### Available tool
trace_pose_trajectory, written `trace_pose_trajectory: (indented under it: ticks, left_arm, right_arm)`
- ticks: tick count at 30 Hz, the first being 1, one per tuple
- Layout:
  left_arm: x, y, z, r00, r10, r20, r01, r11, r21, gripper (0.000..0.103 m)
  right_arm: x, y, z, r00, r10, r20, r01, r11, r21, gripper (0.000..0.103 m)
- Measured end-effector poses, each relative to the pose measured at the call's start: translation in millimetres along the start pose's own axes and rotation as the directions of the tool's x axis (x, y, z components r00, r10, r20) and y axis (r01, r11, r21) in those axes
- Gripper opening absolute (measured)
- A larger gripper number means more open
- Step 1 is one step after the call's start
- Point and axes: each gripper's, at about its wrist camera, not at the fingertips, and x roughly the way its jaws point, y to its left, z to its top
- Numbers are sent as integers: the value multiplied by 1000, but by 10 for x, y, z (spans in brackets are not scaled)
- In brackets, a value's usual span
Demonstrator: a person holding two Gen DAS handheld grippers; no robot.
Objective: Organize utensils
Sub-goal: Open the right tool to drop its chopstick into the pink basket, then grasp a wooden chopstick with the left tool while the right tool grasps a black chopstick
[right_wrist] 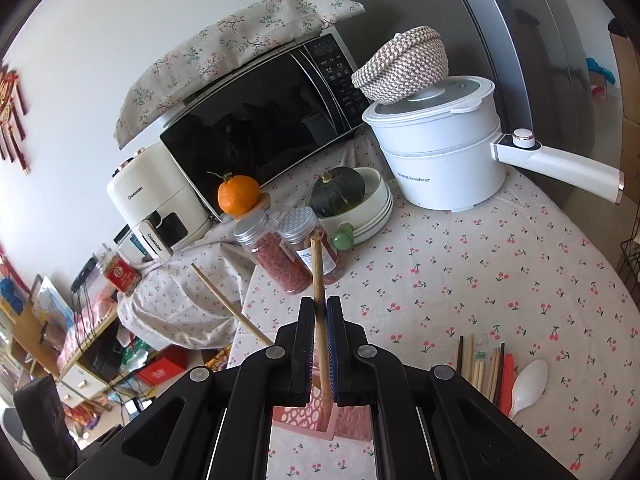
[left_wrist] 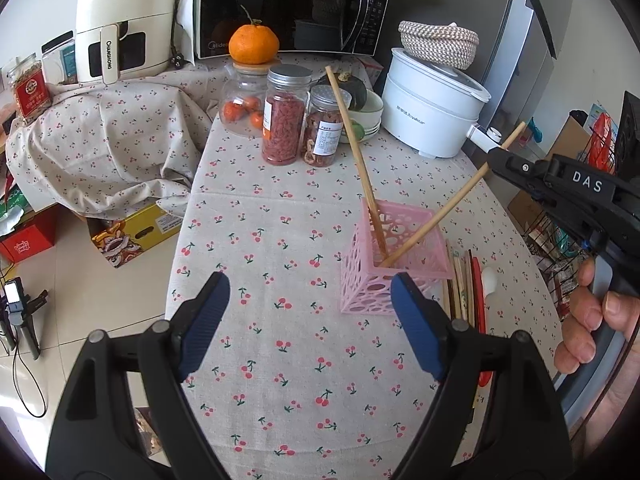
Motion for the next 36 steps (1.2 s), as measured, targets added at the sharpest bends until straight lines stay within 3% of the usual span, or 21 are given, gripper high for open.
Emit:
trace_pose_trajectory:
  ticks: [3, 4, 6, 7, 8, 11, 20, 28, 36]
  left_arm:
    - [5, -32, -6, 1000, 1, -3, -1, 1000, 12, 83]
    - [3, -41, -9, 1000, 1, -5, -1, 1000, 15, 83]
    - [5, -63, -20, 1000, 1, -10, -1, 1000, 20, 84]
    - [10, -75, -26, 1000, -1, -15, 1, 1000, 22, 85]
    - [16, -90, -31, 1000, -4, -20, 4, 1000, 23, 86]
    - [39, -138, -56, 999, -15, -42, 16, 1000, 26, 87]
    - [96, -419, -173, 993, -53, -107, 58, 997, 45, 89]
    - [218, -804, -326, 977, -58, -203, 80, 991, 103, 89]
    - [414, -1193, -465, 960, -84, -267, 122, 984, 127, 89]
  right_arm:
    - [26, -54, 2, 1000, 0, -19, 0, 1000, 24, 12]
    - [21, -73, 4, 1000, 4, -24, -3, 1000, 29, 19]
    - [-21, -93, 19, 1000, 8, -27, -7, 999, 35, 47]
    - [-65, -106, 26, 1000, 7, -20, -6, 999, 36, 66]
    - [-119, -113, 38, 1000, 3, -10, -3, 999, 34, 73]
    - [-277, -141, 86, 1000, -1, -9, 1, 1000, 12, 81]
    - [-682, -415, 14, 989, -143, -36, 140, 986, -86, 87]
    - [-752, -892, -178, 941, -286, -182, 272, 957, -96, 87]
    - [-803, -1284, -348, 896, -336, -289, 326, 942, -85, 87]
